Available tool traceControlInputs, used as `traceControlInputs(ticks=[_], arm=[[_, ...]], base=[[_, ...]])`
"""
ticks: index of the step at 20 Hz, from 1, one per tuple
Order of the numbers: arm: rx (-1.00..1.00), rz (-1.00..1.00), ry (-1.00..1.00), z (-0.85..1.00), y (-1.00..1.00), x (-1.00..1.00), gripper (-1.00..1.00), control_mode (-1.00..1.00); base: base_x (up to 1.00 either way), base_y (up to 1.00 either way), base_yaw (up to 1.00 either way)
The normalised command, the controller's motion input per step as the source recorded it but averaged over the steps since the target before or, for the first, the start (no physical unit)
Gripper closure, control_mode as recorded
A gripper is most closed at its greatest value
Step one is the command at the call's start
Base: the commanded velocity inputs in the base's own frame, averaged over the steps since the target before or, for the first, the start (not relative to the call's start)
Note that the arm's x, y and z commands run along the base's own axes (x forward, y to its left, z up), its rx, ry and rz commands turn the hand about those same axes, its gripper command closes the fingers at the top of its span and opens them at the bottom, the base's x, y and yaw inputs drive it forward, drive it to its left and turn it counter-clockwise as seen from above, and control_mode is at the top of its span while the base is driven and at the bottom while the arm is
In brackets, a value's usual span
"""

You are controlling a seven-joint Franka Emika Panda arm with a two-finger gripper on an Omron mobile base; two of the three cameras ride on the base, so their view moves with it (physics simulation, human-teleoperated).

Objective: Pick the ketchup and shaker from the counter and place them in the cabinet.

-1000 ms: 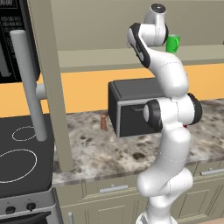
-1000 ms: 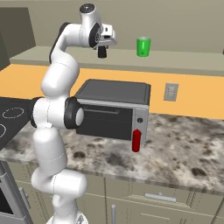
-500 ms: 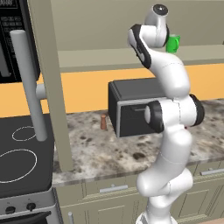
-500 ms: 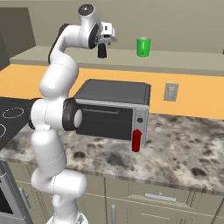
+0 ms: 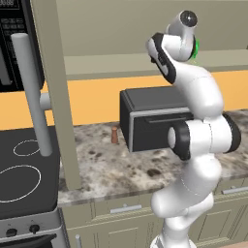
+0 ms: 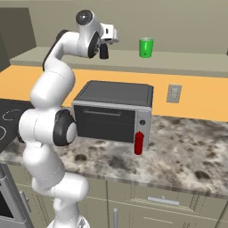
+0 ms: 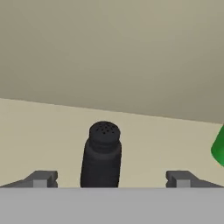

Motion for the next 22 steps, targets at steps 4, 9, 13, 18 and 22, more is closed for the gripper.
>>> traceControlInputs(ticks=[4, 9, 13, 18, 22], arm=[[0.06, -0.05, 0.0, 0.3, -0.38, -0.88, -1.0, -1.0], [0.03, -0.08, 0.06, 0.27, -0.31, -0.96, -1.0, -1.0], [0.0, -0.09, 0.05, 0.18, -0.29, -0.99, -1.0, -1.0], [0.0, -0.08, 0.0, -0.02, -0.37, -1.0, -1.0, -1.0], [0.0, -0.11, 0.0, -0.13, -0.14, -0.99, -1.0, -1.0]], base=[[0.0, 0.0, 0.0], [0.0, 0.0, 0.0], [0.0, 0.0, 0.0], [0.0, 0.0, 0.0], [0.0, 0.0, 0.0]])
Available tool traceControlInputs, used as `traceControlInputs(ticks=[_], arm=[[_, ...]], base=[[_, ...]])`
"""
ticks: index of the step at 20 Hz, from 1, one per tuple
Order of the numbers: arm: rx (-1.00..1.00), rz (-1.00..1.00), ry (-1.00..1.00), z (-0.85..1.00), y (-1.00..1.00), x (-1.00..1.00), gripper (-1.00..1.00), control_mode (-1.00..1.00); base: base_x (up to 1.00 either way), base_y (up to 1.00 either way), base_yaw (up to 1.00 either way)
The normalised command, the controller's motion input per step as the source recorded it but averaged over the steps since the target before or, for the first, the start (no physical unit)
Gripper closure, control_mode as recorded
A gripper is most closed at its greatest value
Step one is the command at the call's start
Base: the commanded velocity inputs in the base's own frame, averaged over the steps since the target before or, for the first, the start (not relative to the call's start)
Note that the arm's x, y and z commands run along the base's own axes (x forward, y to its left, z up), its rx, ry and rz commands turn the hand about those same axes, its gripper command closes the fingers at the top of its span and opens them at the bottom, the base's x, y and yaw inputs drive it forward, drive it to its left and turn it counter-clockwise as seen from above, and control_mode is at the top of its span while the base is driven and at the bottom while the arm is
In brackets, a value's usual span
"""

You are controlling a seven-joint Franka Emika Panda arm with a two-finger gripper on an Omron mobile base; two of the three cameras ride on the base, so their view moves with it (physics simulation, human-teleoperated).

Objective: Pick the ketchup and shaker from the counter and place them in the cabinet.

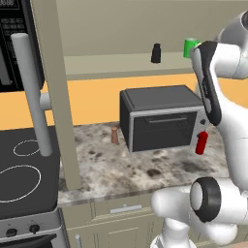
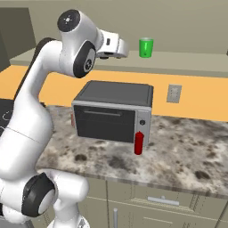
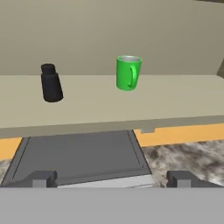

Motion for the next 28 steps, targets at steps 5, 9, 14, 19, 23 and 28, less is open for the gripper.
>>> traceControlInputs(ticks=[5, 9, 14, 19, 23, 28], arm=[[0.0, -0.09, -0.04, -0.21, -0.13, -1.0, -1.0, -1.0], [0.0, -0.05, -0.09, -0.2, 0.0, -0.99, -1.0, -1.0], [0.05, -0.01, -0.01, -0.08, 0.0, -0.67, -1.0, -1.0], [0.06, 0.0, 0.0, -0.11, 0.0, -0.58, -1.0, -1.0], [0.0, 0.0, 0.06, -0.22, 0.0, -0.38, -1.0, -1.0], [0.0, 0.0, 0.09, -0.12, 0.0, -0.13, -1.0, -1.0]], base=[[0.0, 0.0, 0.0], [0.0, 0.0, 0.0], [0.0, 0.0, 0.0], [0.0, 0.0, 0.0], [0.0, 0.0, 0.0], [0.0, 0.0, 0.0]])
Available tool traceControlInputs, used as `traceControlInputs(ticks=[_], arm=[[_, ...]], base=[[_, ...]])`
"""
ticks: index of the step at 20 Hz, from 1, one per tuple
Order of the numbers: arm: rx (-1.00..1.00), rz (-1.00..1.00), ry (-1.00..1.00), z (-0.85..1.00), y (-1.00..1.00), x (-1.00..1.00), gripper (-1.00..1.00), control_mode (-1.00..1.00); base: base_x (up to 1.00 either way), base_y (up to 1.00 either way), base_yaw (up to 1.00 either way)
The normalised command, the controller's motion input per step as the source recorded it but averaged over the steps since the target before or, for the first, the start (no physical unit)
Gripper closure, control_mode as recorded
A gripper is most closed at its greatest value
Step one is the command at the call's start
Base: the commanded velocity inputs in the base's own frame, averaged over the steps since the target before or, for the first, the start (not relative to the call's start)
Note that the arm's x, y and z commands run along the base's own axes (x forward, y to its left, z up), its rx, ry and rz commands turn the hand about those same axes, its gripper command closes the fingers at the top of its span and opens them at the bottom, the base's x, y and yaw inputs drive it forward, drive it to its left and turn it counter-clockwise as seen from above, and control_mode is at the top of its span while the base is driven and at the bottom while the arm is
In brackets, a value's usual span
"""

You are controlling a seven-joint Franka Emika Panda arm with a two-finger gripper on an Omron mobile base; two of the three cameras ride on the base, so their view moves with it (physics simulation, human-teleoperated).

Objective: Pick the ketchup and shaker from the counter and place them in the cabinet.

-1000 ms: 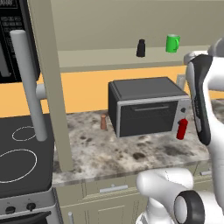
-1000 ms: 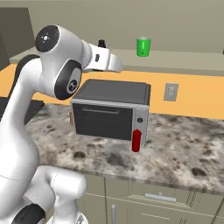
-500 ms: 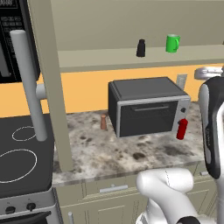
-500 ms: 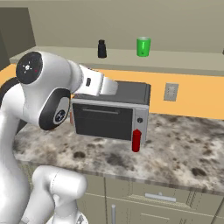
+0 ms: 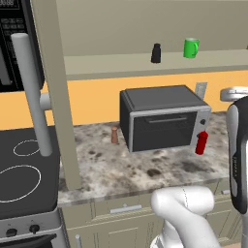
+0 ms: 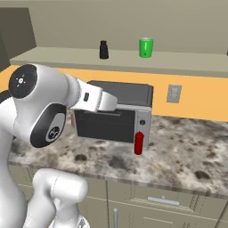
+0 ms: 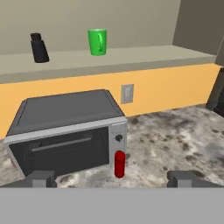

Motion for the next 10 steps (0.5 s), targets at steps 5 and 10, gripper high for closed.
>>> traceControlInputs(ticks=[5, 10], arm=[[0.0, 0.01, 0.07, -0.01, 0.0, 0.0, -1.0, -1.0], [0.0, 0.07, 0.15, -0.04, -0.07, 0.0, -1.0, -1.0]], base=[[0.0, 0.0, 0.0], [0.0, 0.0, 0.0]])
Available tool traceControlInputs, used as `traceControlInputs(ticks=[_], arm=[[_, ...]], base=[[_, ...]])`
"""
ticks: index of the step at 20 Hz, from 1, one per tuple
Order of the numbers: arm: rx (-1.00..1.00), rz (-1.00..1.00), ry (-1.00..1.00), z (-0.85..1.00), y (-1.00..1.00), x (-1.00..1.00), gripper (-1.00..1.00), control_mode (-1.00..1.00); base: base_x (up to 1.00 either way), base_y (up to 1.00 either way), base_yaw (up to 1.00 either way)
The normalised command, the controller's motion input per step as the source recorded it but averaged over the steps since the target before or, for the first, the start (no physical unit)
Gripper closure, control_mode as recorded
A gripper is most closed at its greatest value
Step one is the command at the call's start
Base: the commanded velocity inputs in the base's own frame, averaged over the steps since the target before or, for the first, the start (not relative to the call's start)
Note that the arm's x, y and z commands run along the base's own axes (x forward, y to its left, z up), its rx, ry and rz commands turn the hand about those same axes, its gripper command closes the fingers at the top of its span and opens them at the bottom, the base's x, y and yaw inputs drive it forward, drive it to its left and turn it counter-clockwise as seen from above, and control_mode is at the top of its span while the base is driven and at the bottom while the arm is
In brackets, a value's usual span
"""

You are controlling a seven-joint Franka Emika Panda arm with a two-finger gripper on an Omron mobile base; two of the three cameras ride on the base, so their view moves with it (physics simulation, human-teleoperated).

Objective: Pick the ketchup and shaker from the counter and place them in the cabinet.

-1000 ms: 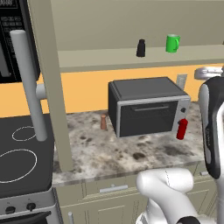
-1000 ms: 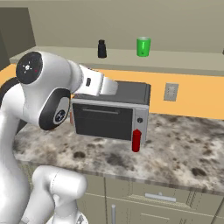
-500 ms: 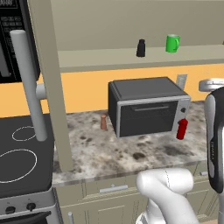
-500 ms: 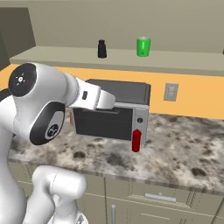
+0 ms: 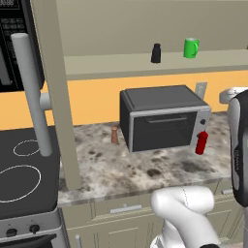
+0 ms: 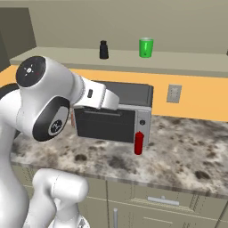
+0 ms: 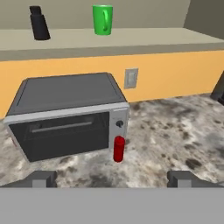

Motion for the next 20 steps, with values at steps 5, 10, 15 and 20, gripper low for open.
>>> traceControlInputs(ticks=[5, 10, 15, 20], arm=[[0.0, 0.05, 0.03, -0.25, -0.02, -0.09, -1.0, -1.0], [0.0, 0.02, 0.0, -0.46, 0.0, -0.08, -1.0, -1.0], [0.0, 0.0, 0.02, -0.37, -0.01, 0.0, -1.0, -1.0], [0.0, 0.0, 0.06, -0.23, -0.03, 0.0, -1.0, -1.0]], base=[[0.0, 0.0, 0.0], [0.0, 0.0, 0.0], [0.0, 0.0, 0.0], [0.0, 0.0, 0.0]])
